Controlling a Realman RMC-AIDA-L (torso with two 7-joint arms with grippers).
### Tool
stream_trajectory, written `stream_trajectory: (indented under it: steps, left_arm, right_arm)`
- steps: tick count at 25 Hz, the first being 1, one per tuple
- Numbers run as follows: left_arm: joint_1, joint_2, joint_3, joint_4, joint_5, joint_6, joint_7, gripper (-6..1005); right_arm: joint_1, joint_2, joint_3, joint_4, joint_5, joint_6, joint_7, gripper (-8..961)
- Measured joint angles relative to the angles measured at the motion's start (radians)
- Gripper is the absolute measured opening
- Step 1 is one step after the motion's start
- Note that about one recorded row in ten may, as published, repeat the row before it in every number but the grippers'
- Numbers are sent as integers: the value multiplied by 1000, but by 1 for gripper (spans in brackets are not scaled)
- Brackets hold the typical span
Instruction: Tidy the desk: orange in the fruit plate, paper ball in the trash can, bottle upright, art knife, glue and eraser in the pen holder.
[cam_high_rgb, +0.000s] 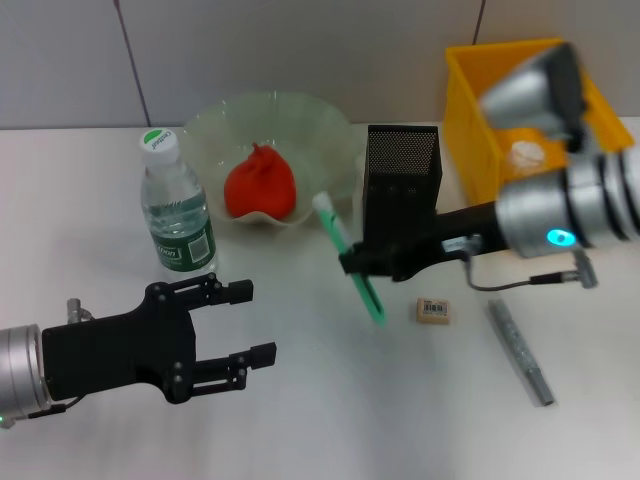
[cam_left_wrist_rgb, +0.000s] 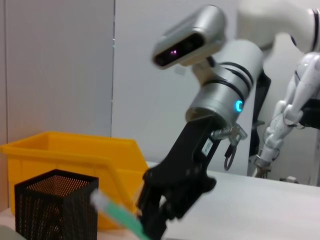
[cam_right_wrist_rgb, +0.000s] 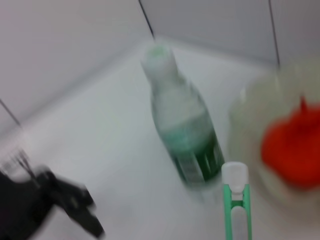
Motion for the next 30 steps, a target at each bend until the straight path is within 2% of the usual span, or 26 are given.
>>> stream_trajectory:
  steps: [1,2,5,8,9,10,14,18,24,27,30]
  left_arm:
    - [0,0,-2,0,0,2,-3,752]
    - [0,0,-2,0,0,4,-6,752]
    - [1,-1,-10,0,-1,3,-10,752]
    - [3,-2,-13,-1,-1,0,-11,752]
    - [4,-2,-13,-3,-1,-1,-12,752]
    - [4,-2,-13,-3,-1,-1,-12,752]
    - [6,-8,-13,-6,0,-1,-12,752]
    - [6,-10,-11,-8,1,-2,-11,752]
    - [2,-13,-13,-10,1,-9,-10,752]
    - [-1,-17,-13,-12,-1,-16,-10,752]
    - [-1,-19,-14,-12,-2,-17,-10,752]
  right_arm:
    - [-54,0,51,37,149,-4,-175,169]
    - [-54,0,51,37,149,-4,-175,169]
    - [-113,-3,160,151,373,-72,-495,169]
    - [-126,-3,213,207,433,-116,-611,169]
    - [-134,-3,252,255,484,-154,-707,169]
    - [-134,-3,252,255,484,-154,-707,169]
    - [-145,-2,302,372,652,-197,-933,169]
    - [-138,-3,304,420,738,-190,-1023,170]
    - [-85,3,312,539,881,-139,-1243,170]
    - [-37,7,311,653,1024,-80,-1398,170]
    - [-14,7,309,697,1076,-49,-1457,170]
